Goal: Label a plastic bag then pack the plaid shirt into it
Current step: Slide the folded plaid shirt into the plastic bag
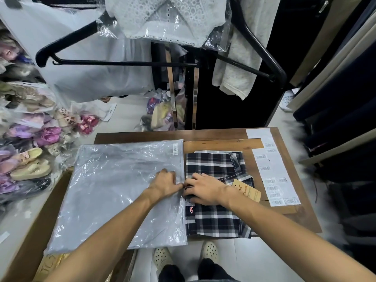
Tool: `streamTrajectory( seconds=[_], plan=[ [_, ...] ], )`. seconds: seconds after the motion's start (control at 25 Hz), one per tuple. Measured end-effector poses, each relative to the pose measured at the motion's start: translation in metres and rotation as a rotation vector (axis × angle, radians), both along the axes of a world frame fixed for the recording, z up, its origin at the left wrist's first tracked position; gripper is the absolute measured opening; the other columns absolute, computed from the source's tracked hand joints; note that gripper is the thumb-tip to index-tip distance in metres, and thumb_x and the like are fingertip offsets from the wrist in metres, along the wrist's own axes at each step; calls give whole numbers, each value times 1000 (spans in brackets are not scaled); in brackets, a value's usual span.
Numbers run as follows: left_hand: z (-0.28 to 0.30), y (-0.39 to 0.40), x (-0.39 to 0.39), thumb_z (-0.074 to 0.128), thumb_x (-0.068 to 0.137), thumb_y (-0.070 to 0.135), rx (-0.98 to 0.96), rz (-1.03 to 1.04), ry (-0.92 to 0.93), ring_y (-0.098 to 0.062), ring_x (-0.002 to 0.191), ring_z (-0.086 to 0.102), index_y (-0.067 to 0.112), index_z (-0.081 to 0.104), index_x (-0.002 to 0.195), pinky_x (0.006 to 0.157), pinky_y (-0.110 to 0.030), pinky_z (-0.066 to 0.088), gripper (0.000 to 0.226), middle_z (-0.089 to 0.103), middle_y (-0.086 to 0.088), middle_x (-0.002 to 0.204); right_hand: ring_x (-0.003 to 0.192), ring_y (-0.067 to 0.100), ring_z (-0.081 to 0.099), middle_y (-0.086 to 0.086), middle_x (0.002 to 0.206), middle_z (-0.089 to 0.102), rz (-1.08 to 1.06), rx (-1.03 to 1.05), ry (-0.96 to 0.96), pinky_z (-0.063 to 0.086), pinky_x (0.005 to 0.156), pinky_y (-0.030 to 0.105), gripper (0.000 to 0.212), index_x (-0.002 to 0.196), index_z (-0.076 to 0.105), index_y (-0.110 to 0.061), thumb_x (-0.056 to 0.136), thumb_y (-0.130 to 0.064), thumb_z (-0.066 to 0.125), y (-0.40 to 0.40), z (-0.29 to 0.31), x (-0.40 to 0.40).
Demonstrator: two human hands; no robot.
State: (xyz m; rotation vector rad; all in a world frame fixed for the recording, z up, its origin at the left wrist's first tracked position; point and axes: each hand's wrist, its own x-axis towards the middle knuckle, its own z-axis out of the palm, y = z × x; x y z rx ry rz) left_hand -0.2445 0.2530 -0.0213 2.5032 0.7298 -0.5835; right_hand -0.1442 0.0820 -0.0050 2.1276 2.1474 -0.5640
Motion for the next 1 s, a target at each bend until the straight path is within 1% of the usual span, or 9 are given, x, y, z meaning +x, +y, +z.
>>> streamTrajectory(
  seconds=[0.08,0.2,0.36,0.48,0.56,0.68,0.8,0.88,1.0],
  plan=[
    [2,0,-1,60,87,58,39,-5,25,-37,109,61,10,68,108,94,-42,54,53,58,-19,120,114,25,45,3,132,52,-12,-37,9,46,97,41,40,134,64,-27,97,-42,63,7,3,2],
    [3,1,-3,54,87,65,61,-27,88,-39,115,56,17,70,114,99,-45,52,58,56,-18,123,110,24,46,2,129,52,-14,-77,21,50,91,42,32,124,67,-25,95,-38,67,14,6,4],
    [8,4,-3,51,78,70,27,-39,145,-38,120,50,28,63,89,101,-48,48,45,56,-15,114,105,23,46,1,127,52,-38,-115,80,51,87,44,21,114,65,-23,95,-32,67,16,4,6],
    [9,6,-4,66,76,56,-66,32,81,-32,111,55,28,58,75,97,-41,51,29,57,-11,109,92,20,43,0,117,56,-63,-131,160,48,89,46,13,107,61,-23,96,-27,66,15,3,11],
    [7,9,-6,64,68,59,-100,90,-3,-26,102,59,29,58,65,88,-35,53,31,63,-7,96,90,20,44,1,114,54,-79,-124,207,46,91,46,12,108,60,-25,97,-26,64,12,3,15],
    [4,12,-12,78,75,52,-179,109,-91,-7,72,61,24,65,67,67,-22,48,32,68,5,70,96,21,41,2,115,46,-73,-166,207,44,93,41,26,126,63,-29,101,-30,58,7,7,19],
    [5,15,-17,87,79,37,-255,139,-144,7,50,56,16,75,73,53,-8,40,26,65,14,55,108,24,43,3,119,45,-98,-172,276,42,98,40,21,120,69,-26,103,-28,56,5,9,22],
    [7,17,-18,85,81,30,-243,148,-154,7,51,56,18,76,72,54,-7,40,17,68,13,59,113,26,44,3,122,48,-158,-138,383,40,102,40,16,112,70,-21,102,-23,59,4,8,26],
    [11,19,-16,76,87,21,-206,139,-118,0,65,59,24,75,74,57,-4,39,14,72,6,74,115,21,48,0,121,50,-283,-70,520,39,106,37,13,110,69,-20,101,-22,59,2,4,34]
  ],
)
